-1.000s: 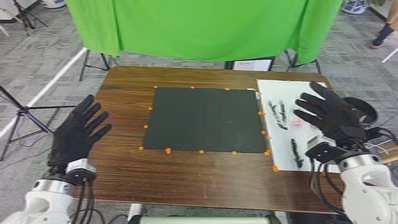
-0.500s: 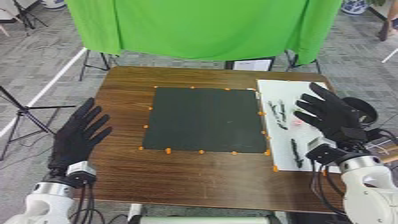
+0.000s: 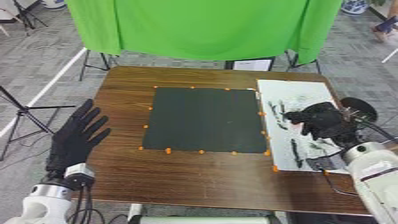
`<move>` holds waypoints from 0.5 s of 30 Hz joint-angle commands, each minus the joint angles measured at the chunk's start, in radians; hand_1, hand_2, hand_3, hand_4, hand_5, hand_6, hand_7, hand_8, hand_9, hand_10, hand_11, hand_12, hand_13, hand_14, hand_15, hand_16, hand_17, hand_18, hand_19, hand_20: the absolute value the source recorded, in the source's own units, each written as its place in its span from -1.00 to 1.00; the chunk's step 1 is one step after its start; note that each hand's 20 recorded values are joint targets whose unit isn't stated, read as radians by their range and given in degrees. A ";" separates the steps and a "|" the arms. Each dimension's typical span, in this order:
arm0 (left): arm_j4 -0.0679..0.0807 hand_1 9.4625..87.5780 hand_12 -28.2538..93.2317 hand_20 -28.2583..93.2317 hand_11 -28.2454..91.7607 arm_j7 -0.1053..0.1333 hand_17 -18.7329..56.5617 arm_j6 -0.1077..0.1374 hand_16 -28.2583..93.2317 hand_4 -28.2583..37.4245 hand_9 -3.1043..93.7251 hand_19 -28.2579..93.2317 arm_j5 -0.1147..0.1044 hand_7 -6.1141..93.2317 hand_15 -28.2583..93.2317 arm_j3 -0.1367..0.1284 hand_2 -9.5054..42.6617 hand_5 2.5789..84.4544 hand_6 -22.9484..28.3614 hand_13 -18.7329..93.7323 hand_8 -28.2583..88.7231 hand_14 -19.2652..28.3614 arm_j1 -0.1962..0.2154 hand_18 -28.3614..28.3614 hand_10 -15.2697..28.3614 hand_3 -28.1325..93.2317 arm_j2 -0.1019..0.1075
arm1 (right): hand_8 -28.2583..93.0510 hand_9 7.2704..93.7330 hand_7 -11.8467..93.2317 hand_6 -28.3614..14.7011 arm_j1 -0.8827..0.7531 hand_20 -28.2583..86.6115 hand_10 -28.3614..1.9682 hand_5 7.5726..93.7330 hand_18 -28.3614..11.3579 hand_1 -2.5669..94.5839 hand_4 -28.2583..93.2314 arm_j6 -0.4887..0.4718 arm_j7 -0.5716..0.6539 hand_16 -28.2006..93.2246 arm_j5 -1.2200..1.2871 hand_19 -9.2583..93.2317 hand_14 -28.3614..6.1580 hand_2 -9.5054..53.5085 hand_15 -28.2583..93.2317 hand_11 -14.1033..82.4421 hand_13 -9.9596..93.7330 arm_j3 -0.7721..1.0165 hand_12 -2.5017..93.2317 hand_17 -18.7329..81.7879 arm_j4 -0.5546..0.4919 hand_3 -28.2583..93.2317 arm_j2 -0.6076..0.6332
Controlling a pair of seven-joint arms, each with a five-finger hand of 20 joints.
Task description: Arrange flowers
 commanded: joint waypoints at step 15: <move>0.008 -0.60 -0.20 -0.38 -0.33 -0.016 -0.80 -0.008 -0.45 -1.00 -0.56 -0.01 -0.001 -0.50 -0.22 0.009 -0.93 -0.52 0.00 -0.43 -0.70 0.36 -0.017 0.70 0.13 0.59 0.018 | -0.74 0.42 0.07 0.22 -0.101 0.43 0.00 0.28 -0.71 -0.72 -1.00 -0.290 0.276 0.10 -0.512 1.00 -0.12 -1.00 0.78 0.38 0.40 -0.015 -0.15 0.01 -0.068 0.54 0.041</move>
